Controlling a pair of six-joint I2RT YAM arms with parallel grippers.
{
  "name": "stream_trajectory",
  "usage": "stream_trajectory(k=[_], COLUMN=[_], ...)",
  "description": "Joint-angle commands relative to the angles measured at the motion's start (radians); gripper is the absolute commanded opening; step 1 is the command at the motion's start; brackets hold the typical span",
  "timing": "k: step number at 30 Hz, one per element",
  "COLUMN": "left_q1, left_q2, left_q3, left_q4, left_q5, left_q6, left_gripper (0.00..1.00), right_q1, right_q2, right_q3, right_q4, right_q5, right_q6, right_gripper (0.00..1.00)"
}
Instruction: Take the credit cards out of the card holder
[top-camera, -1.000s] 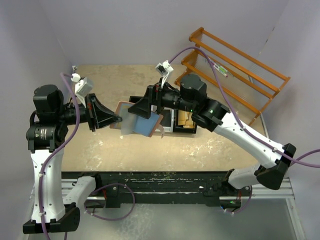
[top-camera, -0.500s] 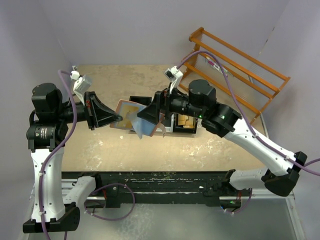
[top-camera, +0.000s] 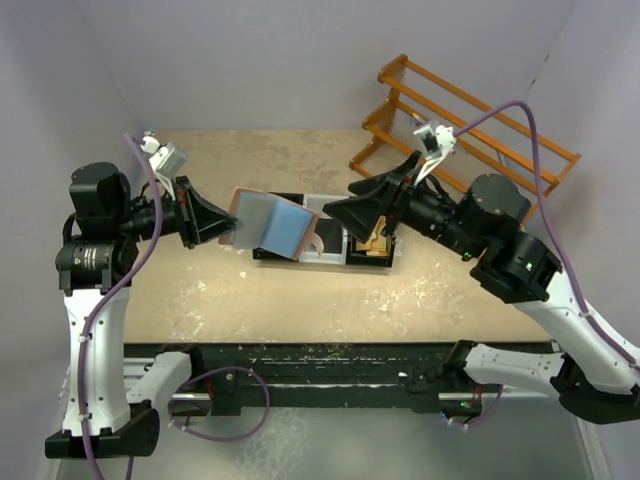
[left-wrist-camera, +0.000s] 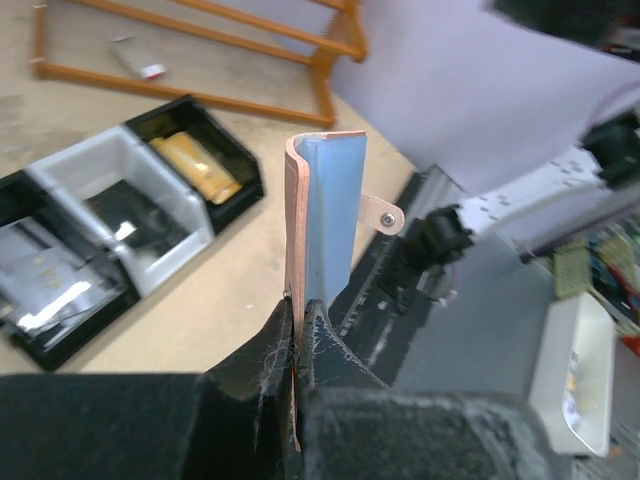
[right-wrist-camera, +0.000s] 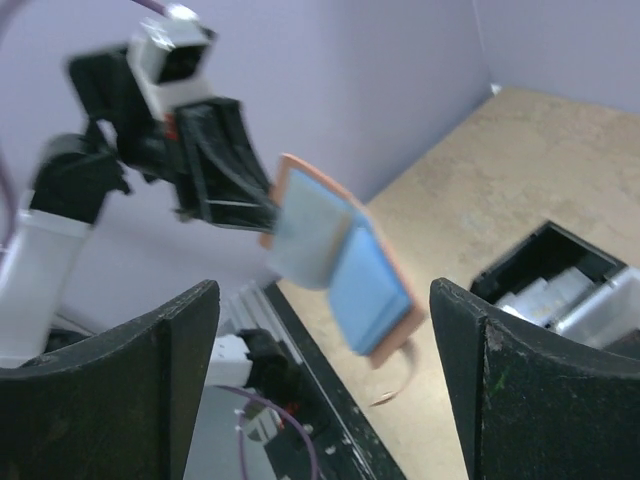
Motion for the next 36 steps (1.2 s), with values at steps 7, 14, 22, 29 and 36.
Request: stream_trajectory(k=[7, 14, 22, 29, 36], left_q1=[0.002, 0.001, 0.0, 0.001, 0.0], left_q2=[0.025, 0.014, 0.004, 0.015, 0.024], left_q3=[0.01, 0.011, 0.036, 0.068, 0.073], left_q4=[-0.059, -0.101, -0.11, -0.069, -0.054], left_q5=[-0.493, -0.518, -0.385, -0.312, -0.285], left_q6=[0.194, 0.303, 0.245, 0.117, 0.04], left_gripper=[0.0, 0.0, 0.0, 0.0, 0.0], right_q1=[0.057, 0.195, 0.266, 0.338, 0.366], right_q2=[0.151, 0.401, 0.488, 0.454, 0.511], right_q3=[-0.006, 0.158, 0.18, 0.107, 0.167], right_q4=[0.349, 0.403, 0.389, 0.373, 0.386], right_q5=[-0.202, -0.18, -0.037, 0.211, 0.13], right_q6=[0.146, 0.115, 0.023, -0.053, -0.068], right_gripper=[0.77, 0.74, 0.7, 0.55, 0.44])
